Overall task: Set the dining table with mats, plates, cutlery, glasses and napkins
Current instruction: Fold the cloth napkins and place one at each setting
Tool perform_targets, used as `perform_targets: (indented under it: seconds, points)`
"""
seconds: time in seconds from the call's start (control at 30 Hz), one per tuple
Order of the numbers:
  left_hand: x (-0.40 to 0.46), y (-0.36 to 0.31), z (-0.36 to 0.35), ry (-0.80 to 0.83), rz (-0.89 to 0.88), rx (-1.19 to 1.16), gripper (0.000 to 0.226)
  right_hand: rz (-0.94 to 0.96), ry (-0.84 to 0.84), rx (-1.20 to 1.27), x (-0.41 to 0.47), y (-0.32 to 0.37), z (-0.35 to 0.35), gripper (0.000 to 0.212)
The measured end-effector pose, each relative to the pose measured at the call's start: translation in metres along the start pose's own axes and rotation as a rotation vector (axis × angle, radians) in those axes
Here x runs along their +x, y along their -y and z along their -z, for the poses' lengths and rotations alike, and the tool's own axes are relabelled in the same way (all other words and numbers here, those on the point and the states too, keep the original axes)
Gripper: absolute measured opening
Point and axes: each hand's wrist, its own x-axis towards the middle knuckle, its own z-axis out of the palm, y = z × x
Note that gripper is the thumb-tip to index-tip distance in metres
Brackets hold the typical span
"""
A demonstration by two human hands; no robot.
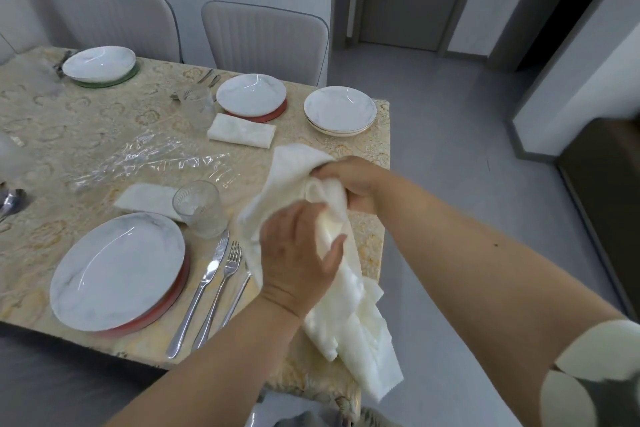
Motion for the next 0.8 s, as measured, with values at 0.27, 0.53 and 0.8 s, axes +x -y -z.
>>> perform_targets:
  seconds: [0.27,0.53,0.8]
  points:
    - [0.034,0.016,0.017,0.279,0.506,0.109,0.018,-0.035,-0.072,0.275,0.0,0.0,-0.003,0.031]
    - [0.085,0.011,0.03,0.115,0.53,-0.034,0.04,-0.334,0.202,0.304,-0.007,-0.081,0.004,0.073]
    - [0.148,-0.03,0.006,0.106,0.588,-0.085,0.045,-0.312,0.213,0.309,0.013,-0.073,0.041,0.06]
